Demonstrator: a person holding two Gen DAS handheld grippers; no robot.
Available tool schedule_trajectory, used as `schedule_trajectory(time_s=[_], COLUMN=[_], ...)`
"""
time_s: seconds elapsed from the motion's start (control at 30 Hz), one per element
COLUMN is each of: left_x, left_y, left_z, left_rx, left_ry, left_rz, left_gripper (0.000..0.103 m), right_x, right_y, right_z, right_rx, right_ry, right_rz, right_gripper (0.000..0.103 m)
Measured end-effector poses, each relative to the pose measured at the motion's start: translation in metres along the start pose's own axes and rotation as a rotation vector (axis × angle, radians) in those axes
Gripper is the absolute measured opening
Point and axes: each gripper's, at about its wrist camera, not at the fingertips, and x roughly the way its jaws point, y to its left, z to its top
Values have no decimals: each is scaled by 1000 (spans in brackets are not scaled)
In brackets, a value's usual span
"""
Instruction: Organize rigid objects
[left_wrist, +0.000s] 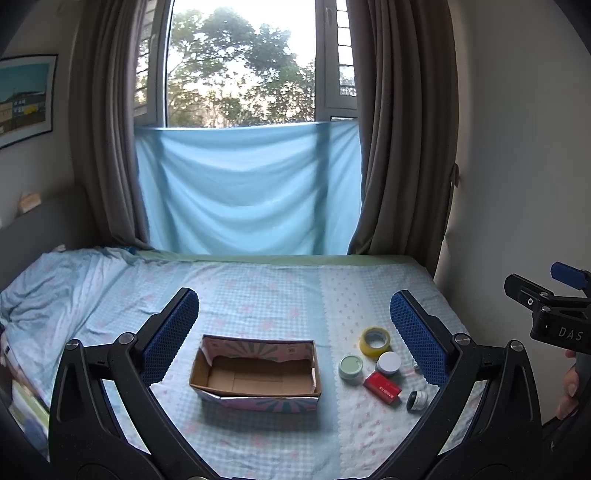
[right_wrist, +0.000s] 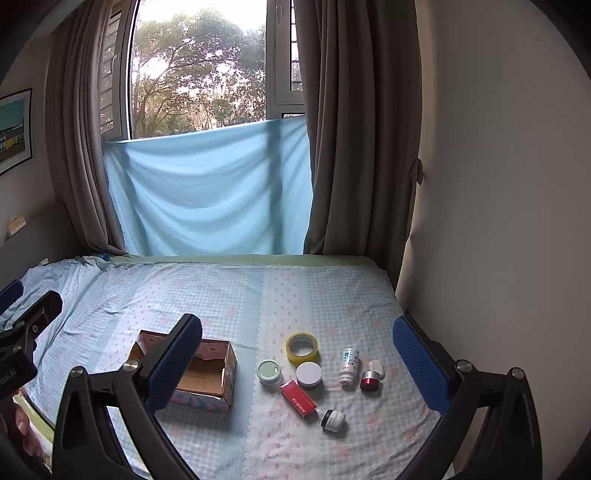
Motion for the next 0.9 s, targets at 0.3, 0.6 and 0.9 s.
schedule_trajectory(time_s=[0.3,0.6,0.9], left_x=[2,4,7], left_y=[-1,-2,-3], left_z=[0,0,0], left_rx=[4,8,11], left_ry=[0,2,2], left_rz=[2,-1,0], left_gripper=[103,103,103], right_x=[1,1,4], right_y=[0,1,0], right_z=[1,0,2], right_rx=[8,7,7], right_ry=[2,2,4], right_rz=[-1,-2,-5], right_gripper=[103,103,103])
